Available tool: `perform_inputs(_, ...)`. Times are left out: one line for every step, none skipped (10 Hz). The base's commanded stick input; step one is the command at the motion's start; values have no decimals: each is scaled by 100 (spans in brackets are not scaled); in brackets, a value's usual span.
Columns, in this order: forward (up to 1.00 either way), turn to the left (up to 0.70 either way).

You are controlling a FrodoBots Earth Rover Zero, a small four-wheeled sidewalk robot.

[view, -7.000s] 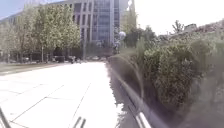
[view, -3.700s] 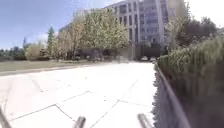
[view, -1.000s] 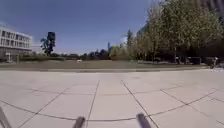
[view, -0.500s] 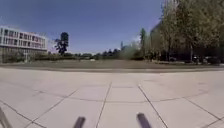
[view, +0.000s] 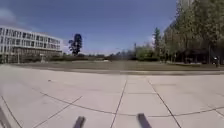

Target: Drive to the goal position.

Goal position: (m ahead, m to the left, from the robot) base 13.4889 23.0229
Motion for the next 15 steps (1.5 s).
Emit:
perform_inputs(70, 27)
perform_inputs(70, 27)
perform_inputs(70, 27)
perform_inputs(70, 27)
perform_inputs(70, 27)
perform_inputs(70, 27)
perform_inputs(70, 27)
perform_inputs(70, 27)
perform_inputs(70, 27)
perform_inputs(70, 27)
perform_inputs(70, 27)
perform_inputs(70, 27)
perform_inputs(70, 27)
perform_inputs(70, 27)
perform_inputs(70, 27)
